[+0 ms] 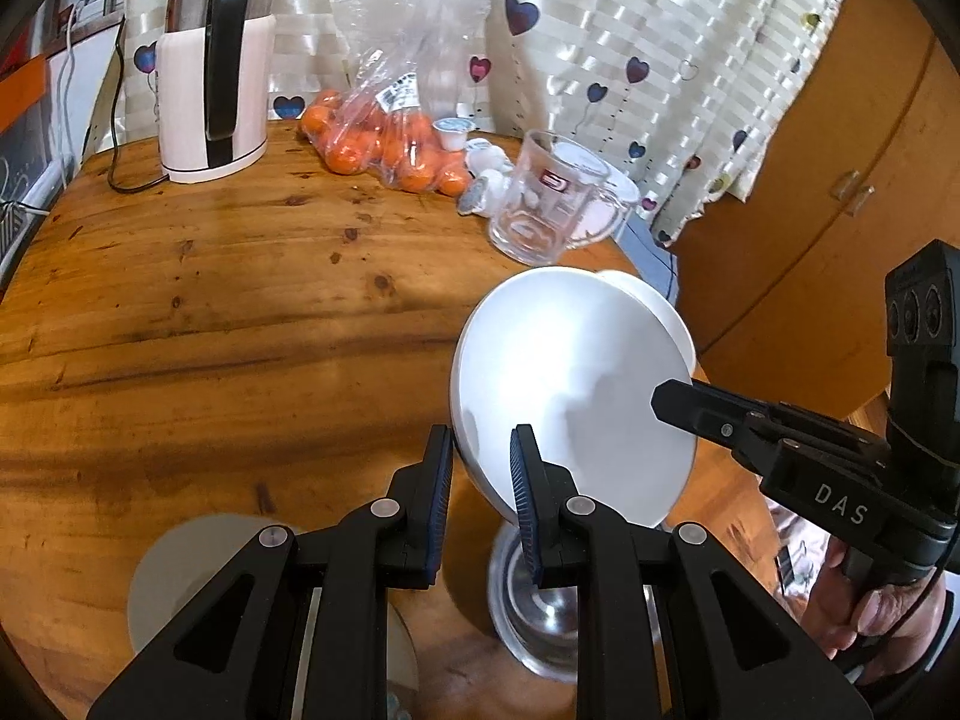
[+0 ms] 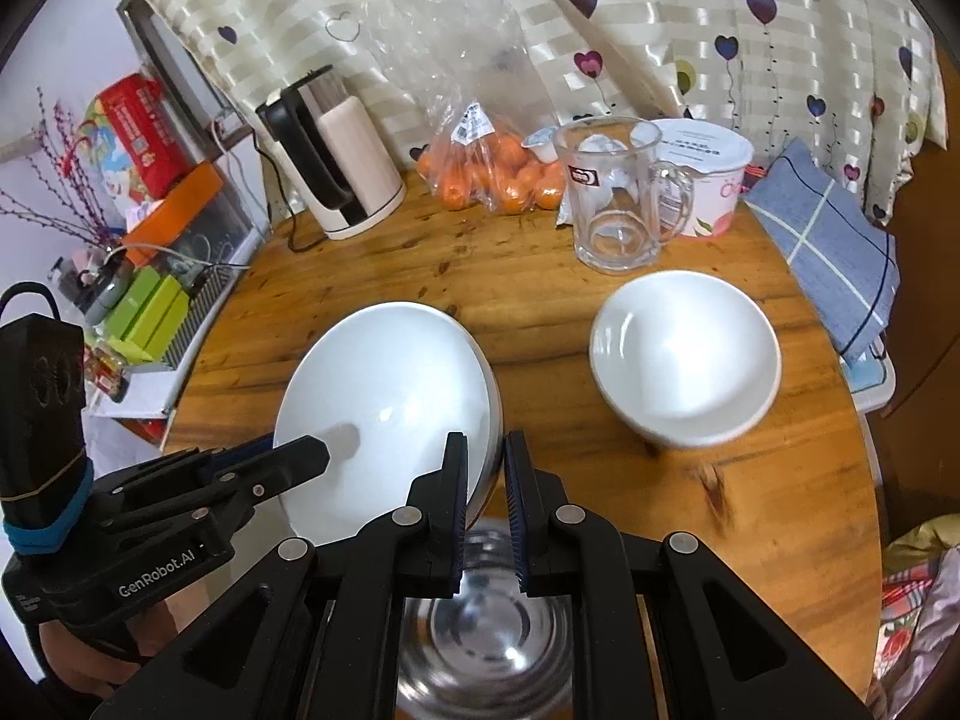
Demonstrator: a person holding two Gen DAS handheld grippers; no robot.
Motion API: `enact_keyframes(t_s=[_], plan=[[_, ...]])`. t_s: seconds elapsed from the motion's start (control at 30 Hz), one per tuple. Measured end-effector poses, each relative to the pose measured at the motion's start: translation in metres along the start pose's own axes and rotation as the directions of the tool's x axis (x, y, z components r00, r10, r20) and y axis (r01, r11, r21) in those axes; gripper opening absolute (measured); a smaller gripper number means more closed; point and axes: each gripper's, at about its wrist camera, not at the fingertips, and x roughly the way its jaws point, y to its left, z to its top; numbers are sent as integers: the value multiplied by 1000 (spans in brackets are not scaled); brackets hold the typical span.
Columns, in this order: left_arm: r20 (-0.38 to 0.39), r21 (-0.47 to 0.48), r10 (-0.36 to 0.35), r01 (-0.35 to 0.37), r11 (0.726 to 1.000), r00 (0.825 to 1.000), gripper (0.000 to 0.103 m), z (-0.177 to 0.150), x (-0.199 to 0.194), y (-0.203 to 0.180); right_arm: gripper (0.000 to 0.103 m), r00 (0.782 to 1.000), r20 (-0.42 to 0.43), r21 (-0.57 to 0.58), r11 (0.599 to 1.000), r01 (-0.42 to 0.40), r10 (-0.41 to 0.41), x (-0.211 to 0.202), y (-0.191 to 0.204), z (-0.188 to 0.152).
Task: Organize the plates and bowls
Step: 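Lift the white bowl with both tools and lower it into the steel bowl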
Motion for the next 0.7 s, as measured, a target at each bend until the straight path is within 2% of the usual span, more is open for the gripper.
enact_keyframes(t_s=[0.27,0.7], plan=[[-39,35,1,1,999,999,21,-28,-7,-19,13,1000,-22,22,1000,12,-11,-17,-4,-30],[-131,49,7,0,999,991,21,-59,6,-28,13,994,-109,75,997,15,-7,-12,-19,-67]])
